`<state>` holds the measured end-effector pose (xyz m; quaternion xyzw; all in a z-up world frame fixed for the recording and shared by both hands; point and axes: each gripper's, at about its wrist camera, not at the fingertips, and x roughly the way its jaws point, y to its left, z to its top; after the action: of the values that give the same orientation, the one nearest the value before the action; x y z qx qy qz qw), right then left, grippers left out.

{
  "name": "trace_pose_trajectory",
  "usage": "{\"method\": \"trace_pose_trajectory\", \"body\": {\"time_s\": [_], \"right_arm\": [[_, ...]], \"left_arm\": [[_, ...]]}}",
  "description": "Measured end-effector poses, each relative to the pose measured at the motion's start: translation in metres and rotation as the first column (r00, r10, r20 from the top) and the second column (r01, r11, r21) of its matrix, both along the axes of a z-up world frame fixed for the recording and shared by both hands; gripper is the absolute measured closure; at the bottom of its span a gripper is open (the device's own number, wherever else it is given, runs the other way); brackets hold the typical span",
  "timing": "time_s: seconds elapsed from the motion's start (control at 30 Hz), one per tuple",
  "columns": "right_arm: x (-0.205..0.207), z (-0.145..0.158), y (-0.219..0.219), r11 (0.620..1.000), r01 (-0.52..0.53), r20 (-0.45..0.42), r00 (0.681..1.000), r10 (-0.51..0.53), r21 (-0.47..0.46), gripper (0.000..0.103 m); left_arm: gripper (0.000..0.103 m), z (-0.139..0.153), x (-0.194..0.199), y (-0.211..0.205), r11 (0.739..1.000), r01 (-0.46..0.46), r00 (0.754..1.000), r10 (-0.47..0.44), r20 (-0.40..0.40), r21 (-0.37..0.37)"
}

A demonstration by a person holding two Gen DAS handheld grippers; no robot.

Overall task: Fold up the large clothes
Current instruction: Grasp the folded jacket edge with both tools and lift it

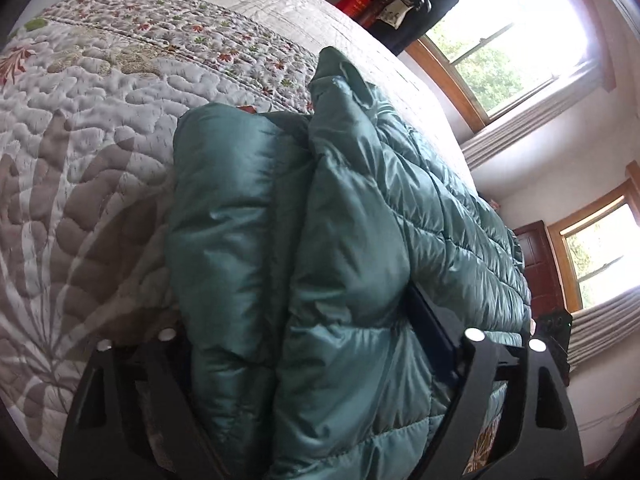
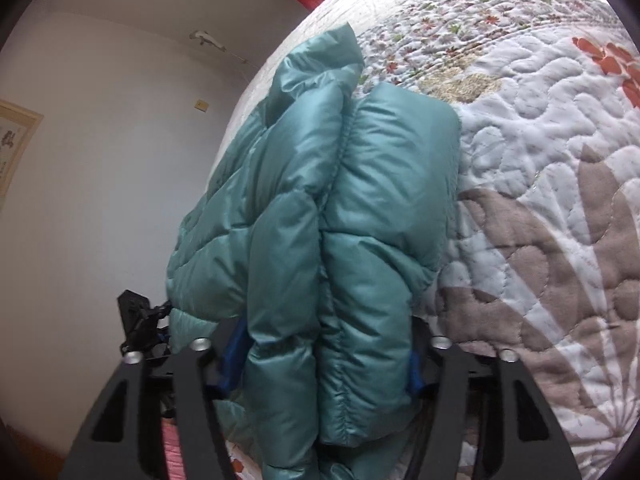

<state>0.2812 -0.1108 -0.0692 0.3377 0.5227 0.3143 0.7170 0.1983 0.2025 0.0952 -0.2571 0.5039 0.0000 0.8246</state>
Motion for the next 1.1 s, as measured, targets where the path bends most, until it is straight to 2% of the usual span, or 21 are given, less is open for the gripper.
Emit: {"method": "trace_pose_trajectory", "body": {"time_s": [0.03, 0.07, 0.17, 0.23, 0.43, 0.67, 0.9, 1.0, 1.1], "right_arm": [[-0.004, 0.001, -0.001, 1.0, 0.001, -0.003, 1.0, -0.001, 0.023, 0.059], [-0.006, 0.003, -0.003, 0.999, 0.001, 0.001, 1.0, -0.001, 0.038, 0.063], [-0.014, 0.014, -0.007, 0.999, 0.001, 0.014, 1.0, -0.002, 0.042, 0.072], [-0.024, 0.025, -0.011, 1.0, -0.003, 0.025, 1.0, 0.003, 0.014, 0.073], [-0.062, 0.044, -0.024, 1.0, -0.011, -0.001, 1.0, 0.011, -0.018, 0.074], [-0.136, 0.061, -0.054, 0.998, -0.04, 0.016, 0.999, 0.041, -0.054, 0.074], [-0.203, 0.051, -0.091, 0.998, -0.036, 0.007, 0.999, 0.036, -0.056, 0.073], [-0.219, 0.047, -0.099, 0.999, -0.031, 0.001, 1.0, 0.031, -0.038, 0.073], [-0.226, 0.041, -0.1, 0.998, -0.03, -0.006, 1.0, 0.03, -0.055, 0.069]], "left_arm": [[0.034, 0.0, -0.002, -0.004, 1.0, -0.011, 1.0, 0.011, 0.001, 0.014], [0.046, 0.002, -0.006, -0.009, 1.0, -0.017, 1.0, 0.017, 0.016, 0.019], [0.067, 0.012, -0.017, -0.025, 0.998, 0.003, 0.999, -0.005, 0.039, 0.057], [0.072, 0.019, -0.025, -0.034, 0.997, 0.01, 0.999, -0.013, 0.04, 0.075], [0.072, 0.024, -0.062, -0.04, 0.999, 0.04, 0.999, -0.041, 0.021, 0.037], [0.071, 0.028, -0.124, -0.063, 0.991, 0.129, 0.992, -0.129, 0.01, 0.023], [0.067, 0.029, -0.185, -0.08, 0.98, 0.198, 0.98, -0.198, 0.01, 0.001], [0.066, 0.029, -0.203, -0.082, 0.978, 0.209, 0.978, -0.209, 0.017, -0.02], [0.061, 0.024, -0.213, -0.082, 0.976, 0.22, 0.975, -0.22, 0.018, 0.0]]}}
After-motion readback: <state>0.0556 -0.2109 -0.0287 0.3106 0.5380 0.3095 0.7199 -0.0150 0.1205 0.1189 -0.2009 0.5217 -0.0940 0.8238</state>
